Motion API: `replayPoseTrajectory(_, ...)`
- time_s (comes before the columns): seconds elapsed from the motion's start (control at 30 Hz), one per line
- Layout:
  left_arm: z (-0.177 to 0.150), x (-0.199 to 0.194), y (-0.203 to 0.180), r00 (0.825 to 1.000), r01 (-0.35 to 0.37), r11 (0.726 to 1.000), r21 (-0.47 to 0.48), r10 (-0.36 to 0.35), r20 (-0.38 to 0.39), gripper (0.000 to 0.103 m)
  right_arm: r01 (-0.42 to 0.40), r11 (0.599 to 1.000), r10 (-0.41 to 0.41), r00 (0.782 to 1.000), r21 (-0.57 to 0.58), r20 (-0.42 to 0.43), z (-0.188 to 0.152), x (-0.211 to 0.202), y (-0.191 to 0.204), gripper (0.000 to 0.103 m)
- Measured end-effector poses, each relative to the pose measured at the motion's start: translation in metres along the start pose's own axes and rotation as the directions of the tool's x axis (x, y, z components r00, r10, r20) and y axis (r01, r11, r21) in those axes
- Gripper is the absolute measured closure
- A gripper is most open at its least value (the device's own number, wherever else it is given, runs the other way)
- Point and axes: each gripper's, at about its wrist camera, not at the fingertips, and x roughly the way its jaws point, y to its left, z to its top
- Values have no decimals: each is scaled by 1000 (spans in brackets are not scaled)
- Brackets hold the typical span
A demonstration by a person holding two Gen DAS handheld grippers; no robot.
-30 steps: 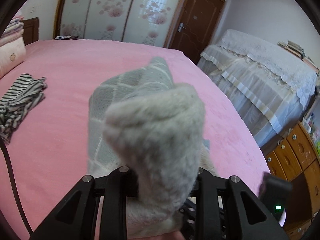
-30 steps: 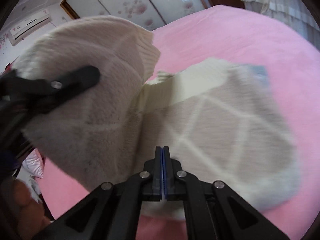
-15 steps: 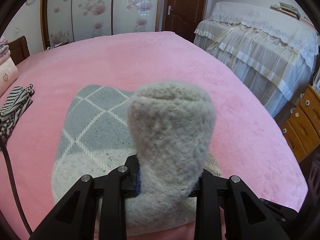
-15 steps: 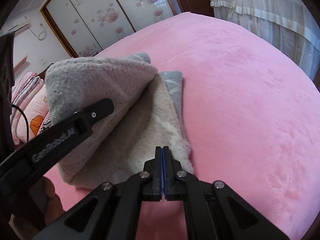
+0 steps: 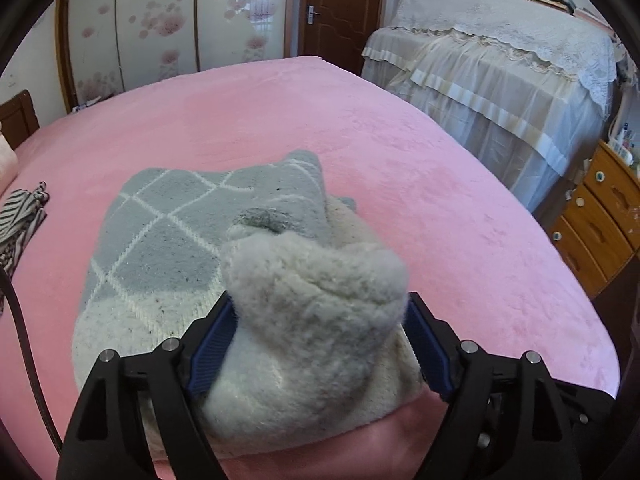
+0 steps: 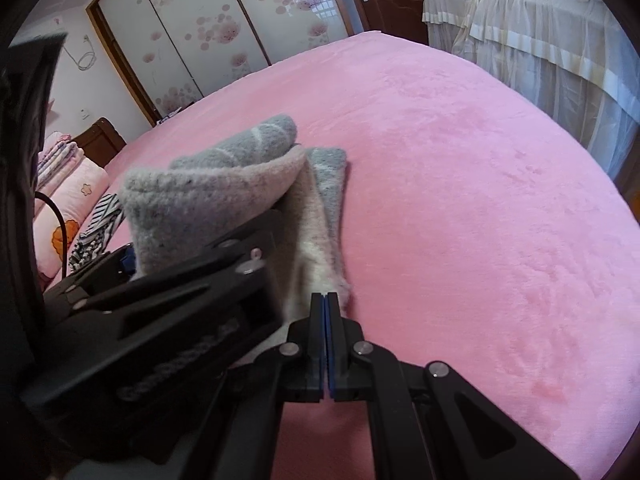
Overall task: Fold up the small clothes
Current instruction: 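Fold the lifted sweater half over onto the other half with the left tool, then open the left tool and release the folded sweater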
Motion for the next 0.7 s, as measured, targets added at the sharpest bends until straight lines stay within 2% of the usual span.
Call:
replayPoseTrajectory(0.23,7,-26,6,995,92,996,-17,-93,-46,22,-1,999,1,1000,37,3,5,-14,-16,101)
replayPoseTrajectory(0.37,10,-48,6,991,104,995,6,-103,-80,22,-4,999,4,1000,40,12,12,-23,-15,101)
replayPoseTrajectory(0.47,14,-74,12,992,108,994,29,-106,-64,22,-15,999,14,1000,32,21,20,-33,-11,100)
replayPoseTrajectory(0.53,16,-93,21,995,96,995,33,-95,-30,21,-24,999,24,999,23,32,26,-40,-7,92)
replayPoseTrajectory(0.6,18,-114,42,998,53,998,17,-53,16,14,-33,999,33,998,11,47,32,-48,-2,74)
replayPoseTrajectory(0.63,18,-119,50,999,37,999,8,-37,31,12,-44,999,43,997,1,56,36,-51,2,69)
replayPoseTrajectory(0.7,17,-129,76,998,-26,999,-30,28,63,12,-65,998,66,996,-18,57,43,-54,9,53)
